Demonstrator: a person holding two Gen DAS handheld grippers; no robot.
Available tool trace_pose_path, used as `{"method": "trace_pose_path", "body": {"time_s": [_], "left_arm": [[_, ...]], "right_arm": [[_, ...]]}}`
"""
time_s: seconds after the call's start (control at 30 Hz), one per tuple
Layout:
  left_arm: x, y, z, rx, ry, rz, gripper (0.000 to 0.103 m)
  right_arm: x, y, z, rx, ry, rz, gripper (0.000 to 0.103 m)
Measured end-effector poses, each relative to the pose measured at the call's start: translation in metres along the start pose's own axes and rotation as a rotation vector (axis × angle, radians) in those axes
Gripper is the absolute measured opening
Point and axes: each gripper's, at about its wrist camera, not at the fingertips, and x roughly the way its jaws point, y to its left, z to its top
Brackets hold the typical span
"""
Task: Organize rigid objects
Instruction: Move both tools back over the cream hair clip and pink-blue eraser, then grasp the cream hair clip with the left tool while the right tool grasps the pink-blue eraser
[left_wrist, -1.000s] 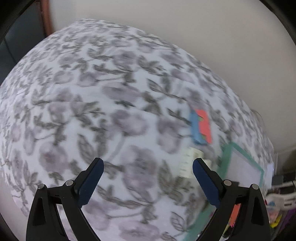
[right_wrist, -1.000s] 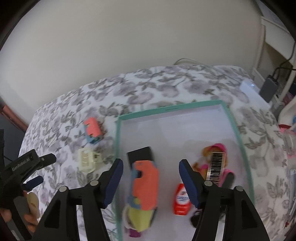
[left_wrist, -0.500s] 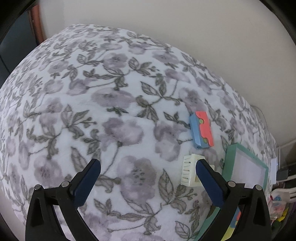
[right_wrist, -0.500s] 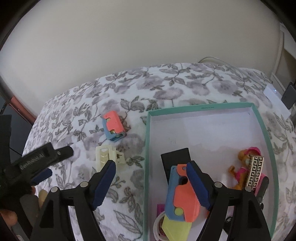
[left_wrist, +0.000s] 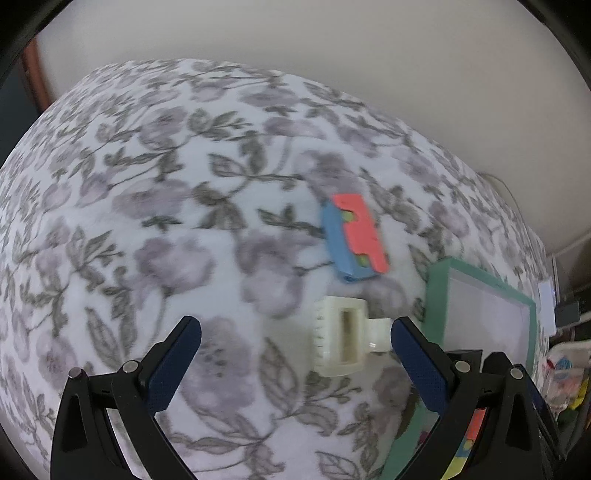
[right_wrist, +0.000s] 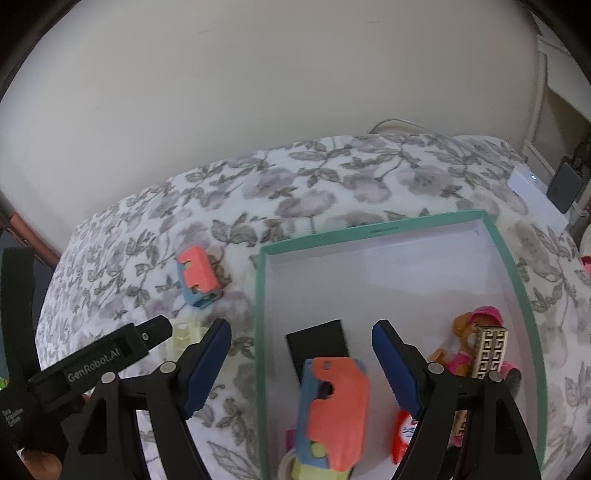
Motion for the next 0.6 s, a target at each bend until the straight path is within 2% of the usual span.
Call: {"method": "trace_pose_path", "body": {"time_s": [0.23,0.4,0.47,0.6], "left_arm": [[0.017,-0.023,-0.005,0.073,0.026,0.039,0.102],[0.024,-0.030,-0.007,0.086,0.035,0.033,0.100],[0.023,-0.032,-0.007,0.092,0.032,0.030,0.091],[0.026,-0.032,-0.007,0.089,0.049,0.027,0.077]], "right_arm": [[0.002,-0.012,0.001,0.025,0.006,-0.004,0.082],[0.004,-0.016,0.002,0.033,0.009,-0.009,0.082],[0.004,-0.017,0.002,0.035,0.009,-0.011,0.082],[0.006,-0.017,0.002,0.033,0.013,-0.014,0.082]]}}
